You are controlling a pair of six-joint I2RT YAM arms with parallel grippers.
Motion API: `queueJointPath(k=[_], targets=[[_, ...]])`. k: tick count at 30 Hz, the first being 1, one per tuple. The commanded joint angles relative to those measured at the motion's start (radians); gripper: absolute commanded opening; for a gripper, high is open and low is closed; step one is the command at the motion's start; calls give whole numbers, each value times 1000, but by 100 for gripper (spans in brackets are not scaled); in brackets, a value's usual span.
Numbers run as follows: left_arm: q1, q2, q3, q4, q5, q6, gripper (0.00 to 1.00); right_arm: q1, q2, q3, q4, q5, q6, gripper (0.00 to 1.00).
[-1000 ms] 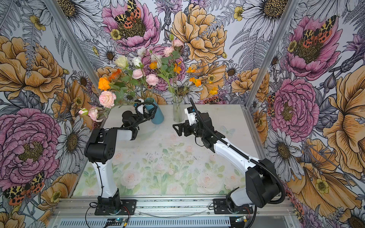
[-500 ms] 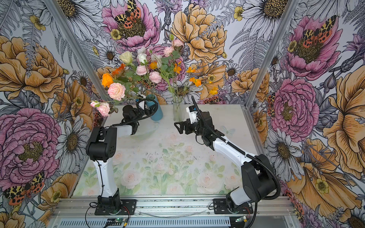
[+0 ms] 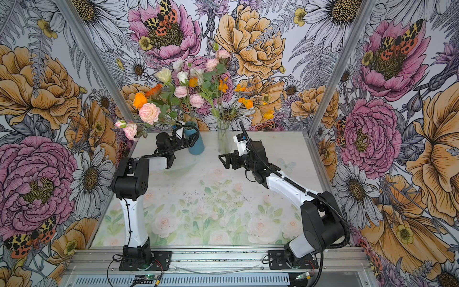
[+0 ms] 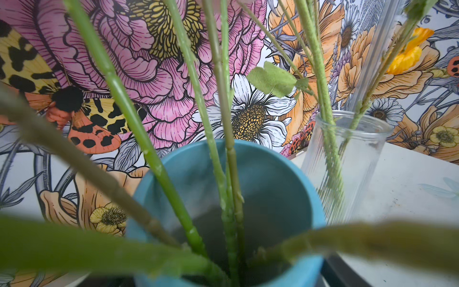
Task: Arrange flowers in a vase
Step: Place the vase at the top-center of the table.
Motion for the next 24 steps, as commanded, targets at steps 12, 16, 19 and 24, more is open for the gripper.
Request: queueJointPath(k=[12,16,19,24], targets=[[10,18,102,136,-14,21,40,-11,21,13,46,5,-16,99],[9,43,123,136,-15,17,41,-15,19,17,46,9,-18,99],[8,61,138,146,-14,1,42,-19,16,13,46,11,-19,100],[8,73,148,153,-20,-8,45,-22,10,4,46,17,-17,99]])
